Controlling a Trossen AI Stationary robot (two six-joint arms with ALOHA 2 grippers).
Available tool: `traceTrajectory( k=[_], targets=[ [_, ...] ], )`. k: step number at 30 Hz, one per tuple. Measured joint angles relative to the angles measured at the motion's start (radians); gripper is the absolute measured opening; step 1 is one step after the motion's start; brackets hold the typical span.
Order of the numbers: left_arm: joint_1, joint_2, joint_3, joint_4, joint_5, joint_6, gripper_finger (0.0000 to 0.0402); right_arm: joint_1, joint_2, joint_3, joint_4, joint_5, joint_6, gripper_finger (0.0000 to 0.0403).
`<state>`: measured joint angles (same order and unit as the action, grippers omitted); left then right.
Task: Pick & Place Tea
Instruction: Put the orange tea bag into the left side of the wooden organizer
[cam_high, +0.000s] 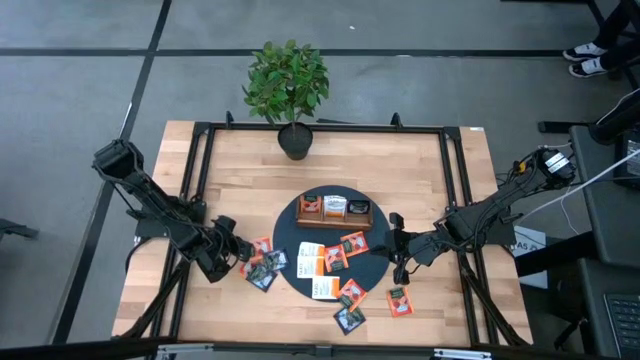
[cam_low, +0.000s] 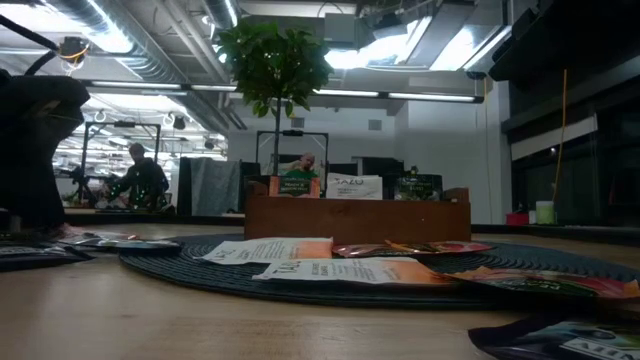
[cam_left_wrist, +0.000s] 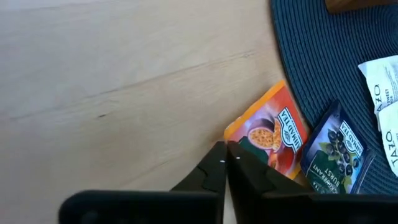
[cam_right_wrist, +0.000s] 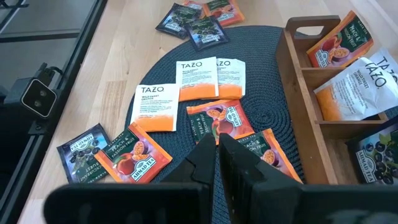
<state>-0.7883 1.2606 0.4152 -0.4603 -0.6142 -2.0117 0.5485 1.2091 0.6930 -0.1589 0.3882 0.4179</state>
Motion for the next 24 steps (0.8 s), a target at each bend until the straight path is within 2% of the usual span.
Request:
traceTrajectory(
  k=[14,24],
  targets=[
    [-0.001,-0.005,0.000,-0.001,-0.031,0.074,0.0002,0.000,0.000,0.000,0.001,0.000,0.000,0.0026],
    [-0.002,-0.170,0.001,-0.007,-0.137,0.253,0.0002,0.000,0.000,0.000,0.002,0.002,0.027,0.0026]
  ],
)
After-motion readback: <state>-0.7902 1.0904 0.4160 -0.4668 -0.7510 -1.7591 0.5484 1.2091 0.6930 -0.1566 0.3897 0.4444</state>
